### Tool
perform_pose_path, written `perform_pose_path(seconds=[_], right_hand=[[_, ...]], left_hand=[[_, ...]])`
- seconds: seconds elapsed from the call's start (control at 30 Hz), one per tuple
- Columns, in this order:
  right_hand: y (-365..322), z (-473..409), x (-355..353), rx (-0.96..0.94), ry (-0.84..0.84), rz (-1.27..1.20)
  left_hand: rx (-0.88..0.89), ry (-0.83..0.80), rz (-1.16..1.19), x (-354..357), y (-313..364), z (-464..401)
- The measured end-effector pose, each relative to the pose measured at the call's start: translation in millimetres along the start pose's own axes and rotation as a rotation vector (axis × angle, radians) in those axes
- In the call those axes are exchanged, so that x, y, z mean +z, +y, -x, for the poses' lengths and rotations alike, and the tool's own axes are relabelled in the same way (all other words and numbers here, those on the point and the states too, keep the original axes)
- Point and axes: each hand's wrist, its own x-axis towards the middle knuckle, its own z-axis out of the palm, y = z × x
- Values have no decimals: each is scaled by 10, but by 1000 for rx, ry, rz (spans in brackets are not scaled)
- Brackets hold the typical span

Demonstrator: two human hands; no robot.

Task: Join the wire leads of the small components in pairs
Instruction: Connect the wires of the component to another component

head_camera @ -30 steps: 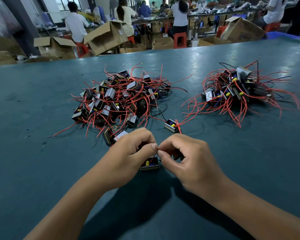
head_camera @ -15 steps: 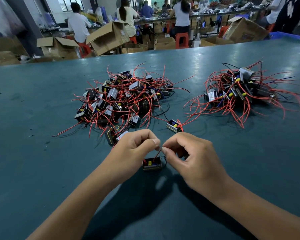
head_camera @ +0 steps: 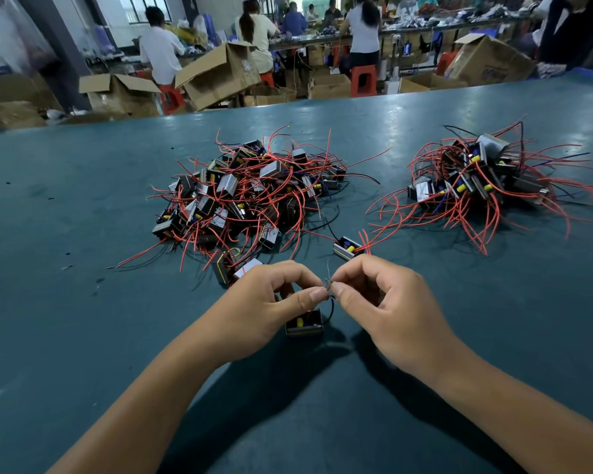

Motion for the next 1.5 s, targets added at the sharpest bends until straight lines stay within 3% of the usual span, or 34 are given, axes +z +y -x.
perform_pose_path(seconds=[0.33, 0.67, 0.87, 1.23, 1.37, 1.5], right_hand=[[-1, -11, -12, 29, 9, -61], [48, -42, -20, 40, 34, 9], [0, -66, -149, -3, -11, 68], [-21, -29, -193, -186, -38, 396], [12, -28, -184, -241, -51, 455], [26, -48, -172, -258, -70, 456]], left_hand=[[-20, -41, -137, -39, -12, 16], [31, 97, -355, -57, -57, 3], [65, 104, -174, -68, -43, 38], [40, 126, -187, 106, -21, 11], [40, 8, -181, 20, -8, 27], [40, -9, -198, -37, -20, 31]])
